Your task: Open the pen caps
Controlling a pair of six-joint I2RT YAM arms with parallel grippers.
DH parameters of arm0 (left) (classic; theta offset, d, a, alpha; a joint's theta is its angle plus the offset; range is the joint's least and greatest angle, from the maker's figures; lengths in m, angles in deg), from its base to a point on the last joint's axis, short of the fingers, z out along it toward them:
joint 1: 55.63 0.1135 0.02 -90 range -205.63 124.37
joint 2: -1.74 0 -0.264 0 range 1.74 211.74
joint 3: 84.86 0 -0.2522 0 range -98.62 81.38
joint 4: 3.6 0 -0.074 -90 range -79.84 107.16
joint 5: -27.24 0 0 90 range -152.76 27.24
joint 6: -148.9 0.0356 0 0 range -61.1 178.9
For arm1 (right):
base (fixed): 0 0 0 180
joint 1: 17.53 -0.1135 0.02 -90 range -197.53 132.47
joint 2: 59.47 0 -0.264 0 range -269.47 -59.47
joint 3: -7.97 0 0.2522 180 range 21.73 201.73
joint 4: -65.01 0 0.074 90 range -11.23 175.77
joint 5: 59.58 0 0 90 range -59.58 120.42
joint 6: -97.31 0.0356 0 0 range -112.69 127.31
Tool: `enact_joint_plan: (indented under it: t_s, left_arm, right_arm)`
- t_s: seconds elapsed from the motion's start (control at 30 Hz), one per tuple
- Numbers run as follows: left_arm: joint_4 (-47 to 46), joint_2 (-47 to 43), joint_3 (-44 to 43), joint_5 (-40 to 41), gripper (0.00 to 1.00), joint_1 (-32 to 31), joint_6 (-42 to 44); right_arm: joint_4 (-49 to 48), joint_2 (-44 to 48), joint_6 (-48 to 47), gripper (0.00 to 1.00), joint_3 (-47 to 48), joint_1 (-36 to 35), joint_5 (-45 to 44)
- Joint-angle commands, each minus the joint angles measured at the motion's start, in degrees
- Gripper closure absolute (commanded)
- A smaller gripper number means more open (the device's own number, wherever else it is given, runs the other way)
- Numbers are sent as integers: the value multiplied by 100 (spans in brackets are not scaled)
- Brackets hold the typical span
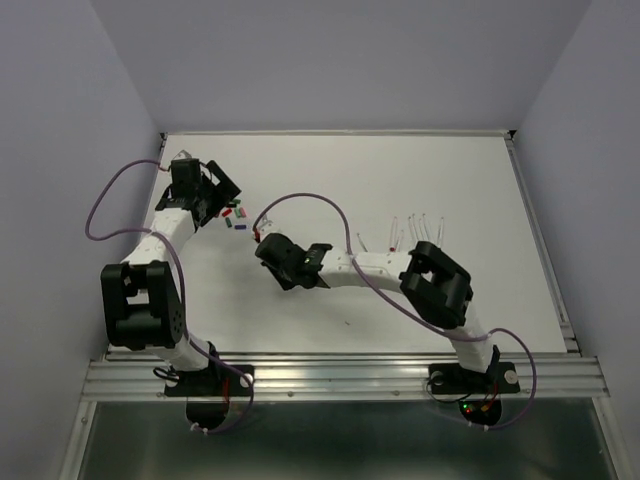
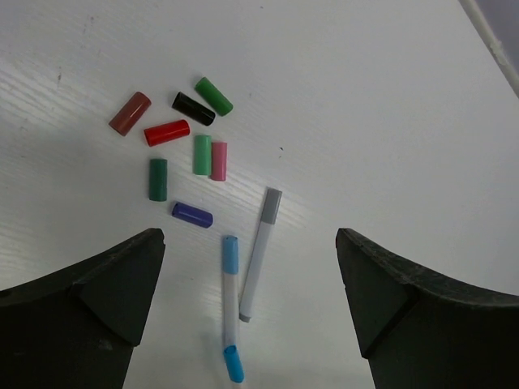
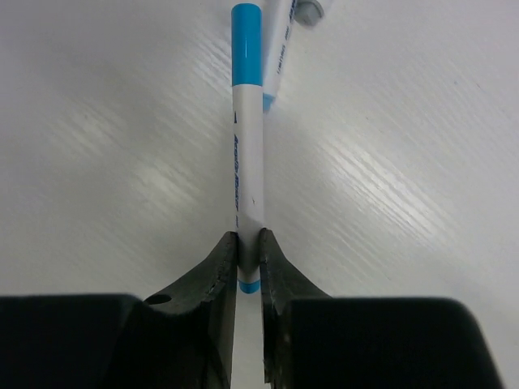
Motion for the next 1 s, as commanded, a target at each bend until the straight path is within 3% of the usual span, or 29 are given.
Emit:
enact_joint_plan:
  t_s: [0.0, 0.07, 0.27, 0.37, 0.57, 0.8, 0.97]
  left_arm:
    - [-463, -542, 188, -710, 1, 6, -68]
    - [-804, -674, 346, -1220, 1, -11, -112]
    - [-1289, -728, 356, -2136, 1, -317, -156]
    - [-1658, -737, 356, -2550, 2, -564, -243]
    - [-1861, -658, 40, -2568, 5, -1302, -252]
    - [-1826, -500, -207, -2357, 9, -1540, -253]
    - [-1685, -438, -286, -2322, 18, -1602, -191]
  right_arm:
    - [-848, 1284, -199, 99, -540, 22, 37]
    - [-1163, 1628, -121, 99, -1021, 302, 204]
    - [-2104, 2875, 108, 99, -2296, 1225, 1768]
    - [-2281, 3150, 65, 99, -2466, 1498, 2234]
    - [-2343, 3528, 91, 99, -2659, 1762, 2569]
    - [-2439, 3564, 161, 99, -2694, 1877, 2542]
    - [-2562, 3450, 162, 99, -2494, 1929, 2428]
